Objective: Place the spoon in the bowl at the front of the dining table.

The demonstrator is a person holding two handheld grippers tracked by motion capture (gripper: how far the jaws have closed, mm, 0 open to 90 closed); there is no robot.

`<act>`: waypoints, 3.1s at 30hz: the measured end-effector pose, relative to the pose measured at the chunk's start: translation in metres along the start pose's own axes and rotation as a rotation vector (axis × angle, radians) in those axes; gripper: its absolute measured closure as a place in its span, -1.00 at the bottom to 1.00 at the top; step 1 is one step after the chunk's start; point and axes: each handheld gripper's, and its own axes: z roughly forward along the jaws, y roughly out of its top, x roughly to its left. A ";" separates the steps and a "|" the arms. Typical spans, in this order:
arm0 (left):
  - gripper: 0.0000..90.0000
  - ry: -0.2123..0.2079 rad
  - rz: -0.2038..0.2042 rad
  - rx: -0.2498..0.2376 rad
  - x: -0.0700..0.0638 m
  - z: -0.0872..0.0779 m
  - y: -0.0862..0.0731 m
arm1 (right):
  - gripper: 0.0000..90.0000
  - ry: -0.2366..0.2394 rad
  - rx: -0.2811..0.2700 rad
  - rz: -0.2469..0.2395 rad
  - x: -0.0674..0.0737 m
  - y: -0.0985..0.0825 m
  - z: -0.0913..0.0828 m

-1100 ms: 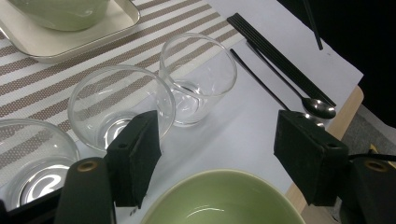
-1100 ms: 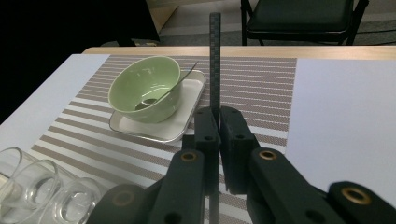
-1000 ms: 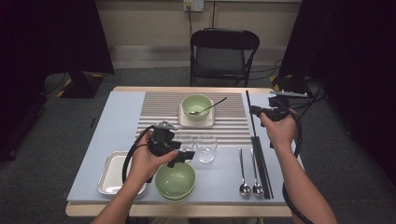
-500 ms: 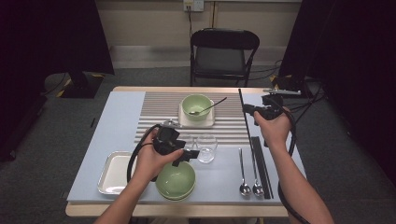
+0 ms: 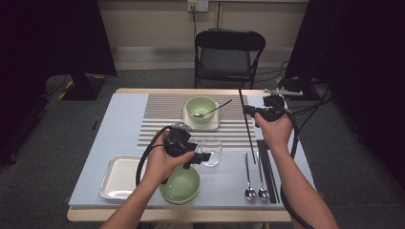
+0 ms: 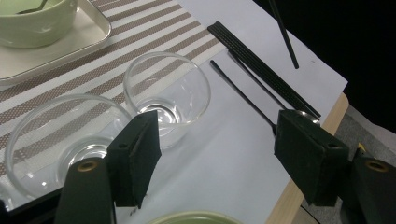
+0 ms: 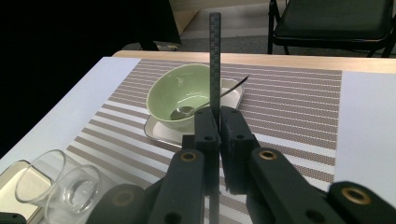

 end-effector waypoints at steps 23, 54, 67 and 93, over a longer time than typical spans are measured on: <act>-0.28 -0.024 -0.016 0.003 -0.010 0.024 0.012 | 0.93 0.023 0.007 -0.009 0.015 0.006 0.005; 0.10 -0.081 -0.027 -0.039 -0.016 0.048 0.019 | 0.92 0.064 0.007 -0.016 0.036 0.010 0.016; 0.28 -0.107 -0.054 -0.045 -0.016 0.057 0.018 | 0.92 0.083 0.008 -0.019 0.045 0.012 0.021; 0.52 -0.159 -0.197 -0.111 -0.015 0.076 0.018 | 0.92 0.103 0.006 -0.007 0.058 0.015 0.026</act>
